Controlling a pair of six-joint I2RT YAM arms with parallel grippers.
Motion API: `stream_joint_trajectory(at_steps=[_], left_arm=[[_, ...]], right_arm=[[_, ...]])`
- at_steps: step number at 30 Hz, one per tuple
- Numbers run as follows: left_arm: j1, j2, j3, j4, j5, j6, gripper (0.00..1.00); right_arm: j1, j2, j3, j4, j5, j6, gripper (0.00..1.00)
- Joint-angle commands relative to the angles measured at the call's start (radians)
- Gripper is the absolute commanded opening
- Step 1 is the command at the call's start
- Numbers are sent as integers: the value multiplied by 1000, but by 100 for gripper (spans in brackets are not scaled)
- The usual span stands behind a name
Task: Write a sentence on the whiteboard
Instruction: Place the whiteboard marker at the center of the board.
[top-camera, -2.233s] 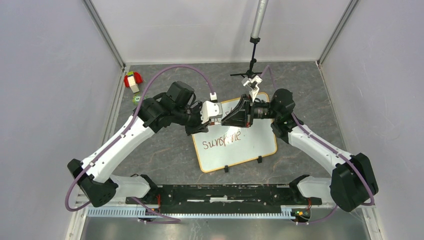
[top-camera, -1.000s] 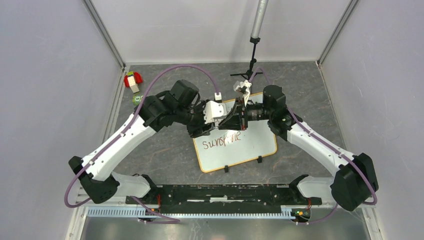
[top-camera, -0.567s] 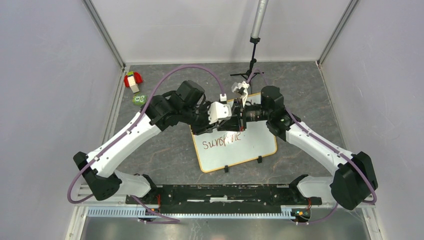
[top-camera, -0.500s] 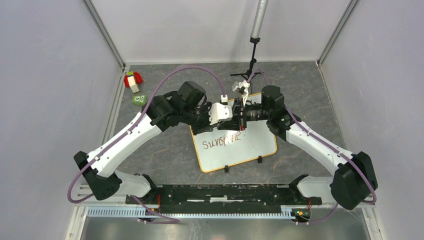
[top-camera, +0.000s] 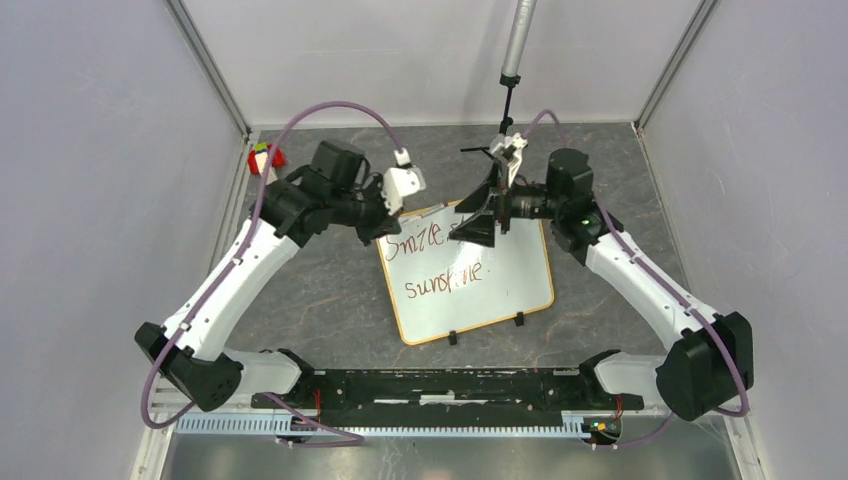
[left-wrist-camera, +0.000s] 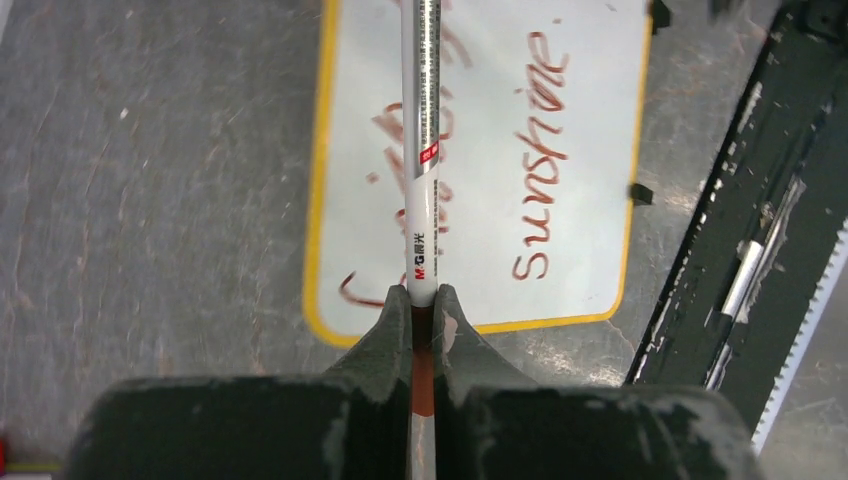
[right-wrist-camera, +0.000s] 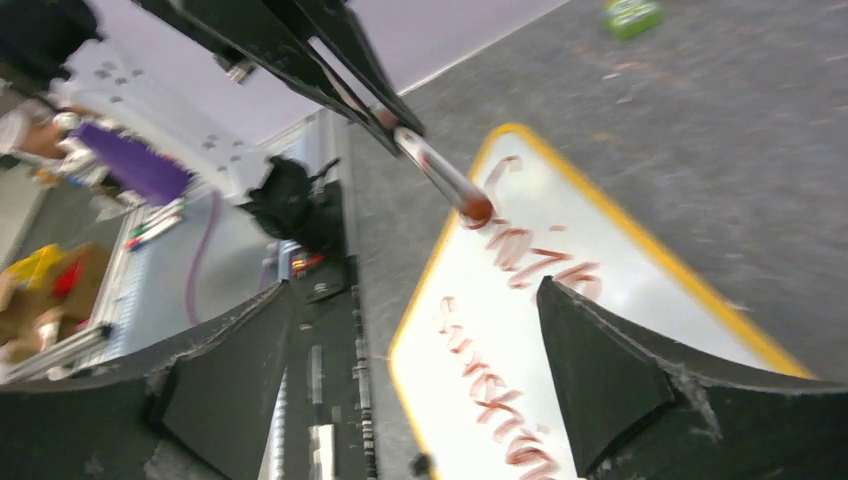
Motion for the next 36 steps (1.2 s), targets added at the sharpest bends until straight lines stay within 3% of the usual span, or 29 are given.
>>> stream_joint_trajectory(at_steps=[1, 6, 9, 11, 14, 17, 20, 30, 36], left_arm=[[164, -41, 1, 55, 127, -105, 2], [393, -37, -17, 59, 186, -162, 2], [537, -23, -48, 59, 223, -183, 2], [617, -13, -83, 59, 212, -169, 2], [712, 6, -154, 59, 156, -128, 2], [741, 26, -257, 83, 77, -74, 2], [744, 56, -358, 131, 17, -49, 2], [744, 223, -528, 241, -48, 3, 4], [743, 262, -551, 270, -61, 8, 19]], right_arm=[[-126, -41, 79, -28, 0, -23, 98], [-294, -69, 96, -82, -44, -91, 98], [-405, -66, 102, -199, -83, -188, 98], [-487, -52, 114, -299, -125, -287, 98], [-577, -14, 160, -568, -120, -563, 98], [-624, 22, 182, -786, -20, -805, 98], [-655, 27, 134, -836, 86, -916, 98], [-712, -55, -56, -684, 307, -961, 98], [-714, -51, -90, -646, 330, -952, 98]])
